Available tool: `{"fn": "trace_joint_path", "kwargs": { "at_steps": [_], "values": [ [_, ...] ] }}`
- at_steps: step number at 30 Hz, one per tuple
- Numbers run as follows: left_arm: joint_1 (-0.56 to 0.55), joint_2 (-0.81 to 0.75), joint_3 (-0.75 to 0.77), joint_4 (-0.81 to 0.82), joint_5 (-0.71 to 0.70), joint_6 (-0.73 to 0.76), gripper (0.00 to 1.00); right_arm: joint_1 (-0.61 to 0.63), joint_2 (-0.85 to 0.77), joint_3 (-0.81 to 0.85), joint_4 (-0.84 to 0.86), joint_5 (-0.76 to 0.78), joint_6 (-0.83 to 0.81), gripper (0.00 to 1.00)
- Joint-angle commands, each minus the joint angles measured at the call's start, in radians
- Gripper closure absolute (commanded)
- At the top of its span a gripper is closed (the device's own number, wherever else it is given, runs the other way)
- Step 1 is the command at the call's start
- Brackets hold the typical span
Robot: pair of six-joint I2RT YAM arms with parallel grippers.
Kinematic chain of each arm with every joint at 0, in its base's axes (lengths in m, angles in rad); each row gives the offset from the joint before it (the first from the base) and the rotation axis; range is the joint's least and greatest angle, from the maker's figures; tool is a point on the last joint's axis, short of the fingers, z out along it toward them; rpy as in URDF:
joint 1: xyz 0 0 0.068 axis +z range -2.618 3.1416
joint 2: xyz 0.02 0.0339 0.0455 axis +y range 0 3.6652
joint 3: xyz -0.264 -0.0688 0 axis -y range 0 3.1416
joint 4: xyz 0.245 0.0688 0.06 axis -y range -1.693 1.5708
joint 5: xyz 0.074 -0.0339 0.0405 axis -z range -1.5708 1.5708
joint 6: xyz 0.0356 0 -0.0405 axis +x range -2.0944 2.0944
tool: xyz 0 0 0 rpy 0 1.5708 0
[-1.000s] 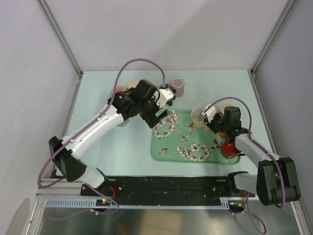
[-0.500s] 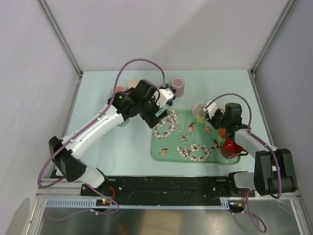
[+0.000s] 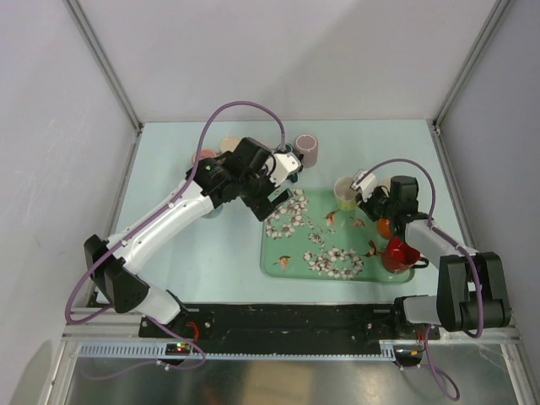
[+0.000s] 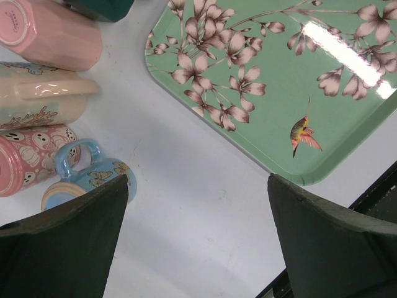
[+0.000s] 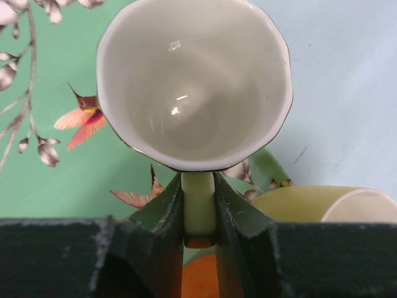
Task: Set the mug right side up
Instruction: Place the cup on the tray.
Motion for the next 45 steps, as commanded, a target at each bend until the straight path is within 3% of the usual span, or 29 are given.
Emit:
{"fn": "trace_joint_path", "kwargs": {
  "at_steps": [1, 19, 30, 38, 45],
  "values": [
    [0.005, -0.021, 0.000, 0.016, 0.010, -0.002, 0.03, -0.012, 0.018, 0.026, 0.009, 0.017, 0.026, 0.72],
    [0.003, -0.014, 0.002, 0.014, 0.014, -0.009, 0.03, -0.014, -0.049, 0.025, -0.001, 0.048, 0.048, 0.49],
    [0.077, 0.042, 0.071, 0.038, -0.080, -0.083, 0.00, 0.029, -0.234, 0.097, -0.155, 0.002, 0.139, 0.03],
    [0.279, 0.095, 0.120, 0.043, -0.142, -0.177, 0.02, 0.125, -0.421, 0.136, -0.316, 0.035, 0.186, 0.01],
    [0.410, 0.188, 0.135, 0.044, -0.149, -0.200, 0.05, 0.204, -0.487, 0.137, -0.402, -0.013, 0.228, 0.02]
  ]
}}
